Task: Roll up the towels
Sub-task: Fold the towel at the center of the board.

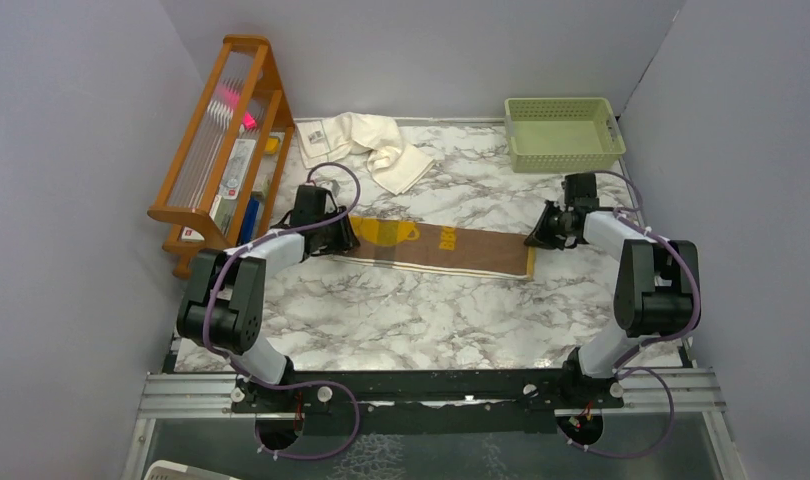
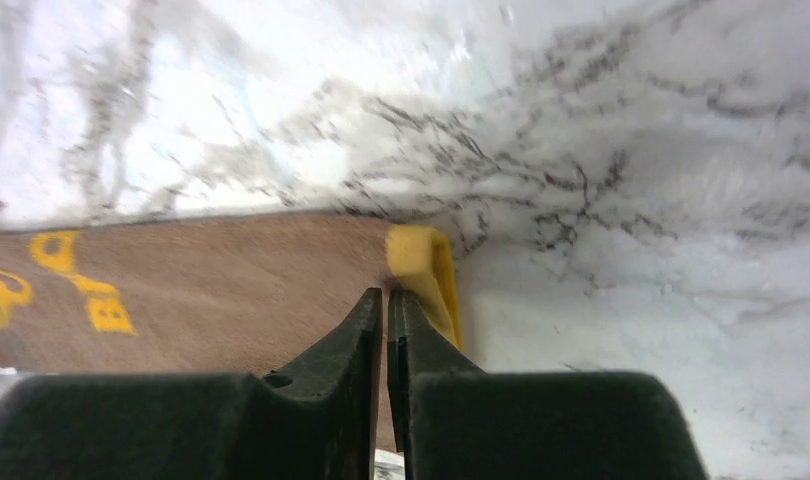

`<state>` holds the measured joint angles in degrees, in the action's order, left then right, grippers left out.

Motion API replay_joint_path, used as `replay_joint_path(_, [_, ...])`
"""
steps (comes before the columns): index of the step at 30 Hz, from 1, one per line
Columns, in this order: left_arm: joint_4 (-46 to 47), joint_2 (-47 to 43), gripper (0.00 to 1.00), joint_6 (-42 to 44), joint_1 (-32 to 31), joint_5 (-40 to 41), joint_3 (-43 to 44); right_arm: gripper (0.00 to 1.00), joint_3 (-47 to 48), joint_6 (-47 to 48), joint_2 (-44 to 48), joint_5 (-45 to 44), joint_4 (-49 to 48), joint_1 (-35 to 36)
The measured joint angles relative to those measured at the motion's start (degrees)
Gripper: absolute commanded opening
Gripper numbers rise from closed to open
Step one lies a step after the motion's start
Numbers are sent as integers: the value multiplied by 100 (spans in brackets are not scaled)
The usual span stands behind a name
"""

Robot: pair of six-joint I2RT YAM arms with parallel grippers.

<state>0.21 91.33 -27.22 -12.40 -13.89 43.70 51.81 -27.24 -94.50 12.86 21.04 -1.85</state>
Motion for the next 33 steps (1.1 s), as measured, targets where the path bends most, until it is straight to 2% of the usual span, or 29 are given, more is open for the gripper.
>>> replay_joint_path(3, [-562,-15,60,343,87,-63,551,17,221,57,35,85,-13,-4])
replay_joint_path(7, [-1029,-85,64,898,439,-236,1412,21,387,114,299,361,-17,-4])
replay_joint_path(9, [-1137,-188,64,1152,686,-372,1537,21,450,133,450,474,-17,-4])
replay_joint_path(12, [-1349,-186,58,1478,1119,-717,1530,22,560,153,608,643,-11,-4])
replay_joint_path(17, [-1596,317,53,1803,1631,-1517,1510,22,599,151,704,933,-11,-4])
replay_joint_path(26, [-1797,1231,45,2017,1641,-2570,1510,22,592,162,796,1086,-2,-4])
replay_joint_path(33, [-1777,1325,45,2022,1652,-2750,1517,22,553,203,975,1086,-7,-4])
